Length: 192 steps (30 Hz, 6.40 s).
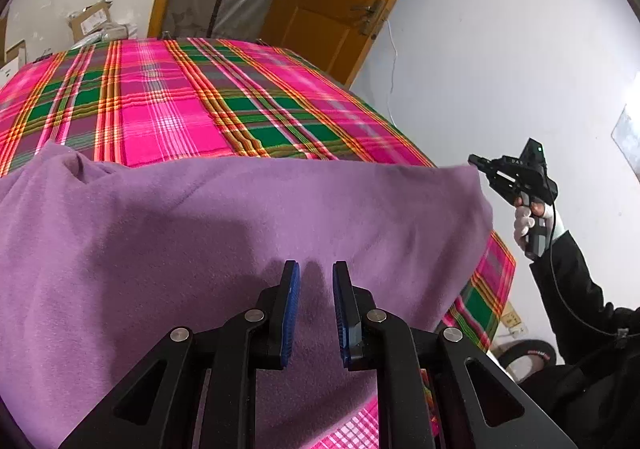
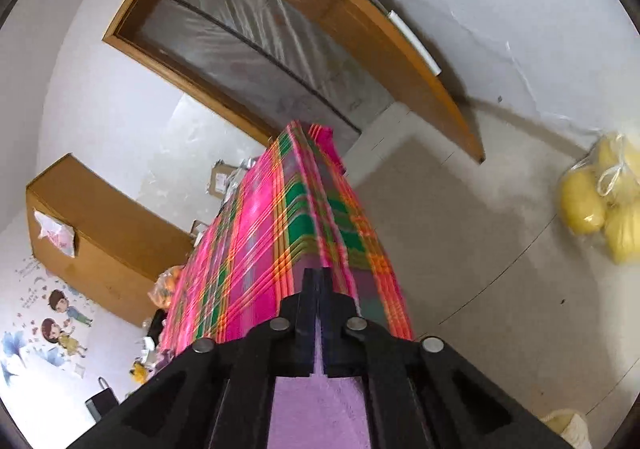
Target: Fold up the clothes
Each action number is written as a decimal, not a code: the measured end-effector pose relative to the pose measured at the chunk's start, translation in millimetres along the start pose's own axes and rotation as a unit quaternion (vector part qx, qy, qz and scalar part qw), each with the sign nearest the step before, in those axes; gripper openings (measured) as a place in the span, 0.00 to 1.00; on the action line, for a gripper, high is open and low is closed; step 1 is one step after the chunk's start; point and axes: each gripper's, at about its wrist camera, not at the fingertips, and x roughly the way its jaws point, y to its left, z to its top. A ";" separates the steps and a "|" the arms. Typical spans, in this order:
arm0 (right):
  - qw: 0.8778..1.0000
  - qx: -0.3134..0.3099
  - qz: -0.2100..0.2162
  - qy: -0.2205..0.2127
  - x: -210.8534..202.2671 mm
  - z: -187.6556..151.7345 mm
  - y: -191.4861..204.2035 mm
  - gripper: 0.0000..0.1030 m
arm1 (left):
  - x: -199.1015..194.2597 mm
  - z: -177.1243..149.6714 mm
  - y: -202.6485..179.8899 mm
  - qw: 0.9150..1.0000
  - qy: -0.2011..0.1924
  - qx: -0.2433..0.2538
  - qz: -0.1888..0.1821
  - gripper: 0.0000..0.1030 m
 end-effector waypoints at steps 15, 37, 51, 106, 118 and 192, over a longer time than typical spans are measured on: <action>0.984 0.162 0.054 0.046 -26.7 -98.4 -54.5 0.40 | 14.6 -11.2 -22.1 0.999 0.028 0.035 -0.011 0.17; 0.953 -0.297 -0.032 0.053 13.1 -171.3 165.7 0.16 | 3.9 -31.7 -37.5 0.998 0.026 0.054 0.009 0.18; 0.916 -0.384 -0.059 0.102 44.0 -214.5 178.4 0.04 | -24.7 -51.6 1.3 0.999 -0.011 0.020 0.042 0.18; 0.867 -0.450 0.081 0.197 134.6 -243.4 298.2 0.26 | -81.1 -58.0 22.7 0.993 -0.049 0.001 0.110 0.17; 0.831 -0.491 0.102 0.241 251.5 -243.5 395.1 0.27 | -109.2 -54.4 105.8 0.976 -0.066 -0.097 0.182 0.17; 0.924 -0.301 0.037 0.235 246.4 -196.5 312.5 0.13 | -112.7 13.1 207.7 0.953 -0.070 -0.140 0.261 0.13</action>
